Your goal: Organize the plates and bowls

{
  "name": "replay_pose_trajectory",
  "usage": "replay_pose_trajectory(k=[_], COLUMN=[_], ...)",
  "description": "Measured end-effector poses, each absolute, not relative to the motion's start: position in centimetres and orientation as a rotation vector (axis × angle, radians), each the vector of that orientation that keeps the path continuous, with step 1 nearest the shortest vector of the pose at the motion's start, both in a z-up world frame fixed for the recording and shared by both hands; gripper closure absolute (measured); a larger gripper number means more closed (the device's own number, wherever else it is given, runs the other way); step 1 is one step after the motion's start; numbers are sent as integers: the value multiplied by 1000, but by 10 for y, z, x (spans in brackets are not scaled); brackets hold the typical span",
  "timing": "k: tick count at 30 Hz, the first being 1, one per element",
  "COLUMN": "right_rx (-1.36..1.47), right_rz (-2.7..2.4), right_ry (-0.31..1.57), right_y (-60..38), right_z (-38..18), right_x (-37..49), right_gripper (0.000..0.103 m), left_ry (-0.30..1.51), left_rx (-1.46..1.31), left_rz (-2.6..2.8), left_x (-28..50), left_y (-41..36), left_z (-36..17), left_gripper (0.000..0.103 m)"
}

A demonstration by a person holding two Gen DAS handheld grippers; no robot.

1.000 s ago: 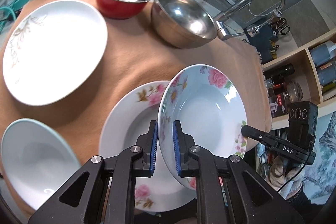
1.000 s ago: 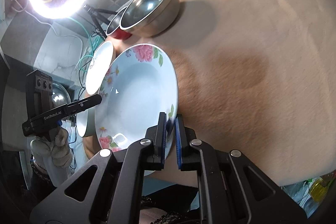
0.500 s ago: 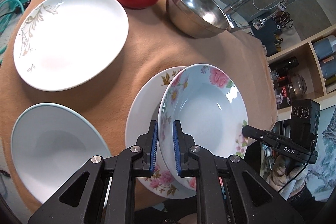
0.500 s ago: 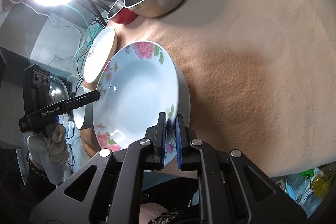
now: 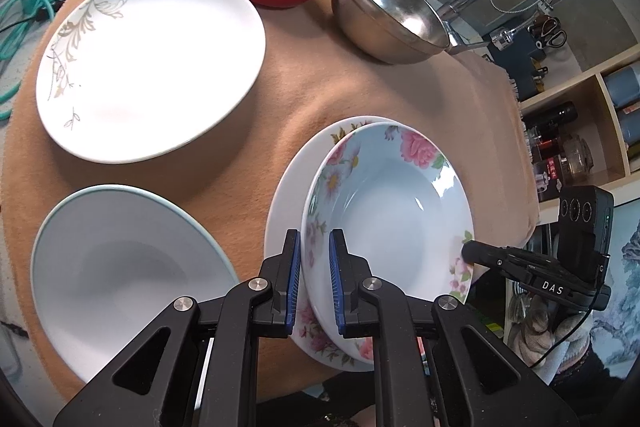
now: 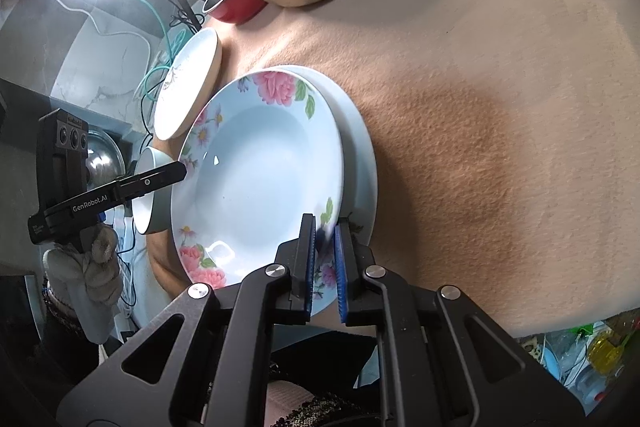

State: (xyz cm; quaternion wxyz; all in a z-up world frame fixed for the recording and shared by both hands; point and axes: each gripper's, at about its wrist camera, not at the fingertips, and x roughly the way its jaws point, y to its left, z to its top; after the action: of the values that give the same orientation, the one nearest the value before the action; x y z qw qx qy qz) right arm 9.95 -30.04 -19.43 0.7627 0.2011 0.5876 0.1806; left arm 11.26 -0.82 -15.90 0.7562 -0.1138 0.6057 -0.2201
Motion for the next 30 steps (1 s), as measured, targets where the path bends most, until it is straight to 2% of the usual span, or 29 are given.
replay_pose_trajectory(k=[30], right_rx=[343], right_rz=[370], right_ry=[1308], right_y=[-287], right_z=[-194], right_x=[103], right_gripper=[90], left_ry=[1338], left_rx=[-191], left_rz=[-461], left_x=[113], left_y=[-18], left_z=[-162], left_gripper=[91])
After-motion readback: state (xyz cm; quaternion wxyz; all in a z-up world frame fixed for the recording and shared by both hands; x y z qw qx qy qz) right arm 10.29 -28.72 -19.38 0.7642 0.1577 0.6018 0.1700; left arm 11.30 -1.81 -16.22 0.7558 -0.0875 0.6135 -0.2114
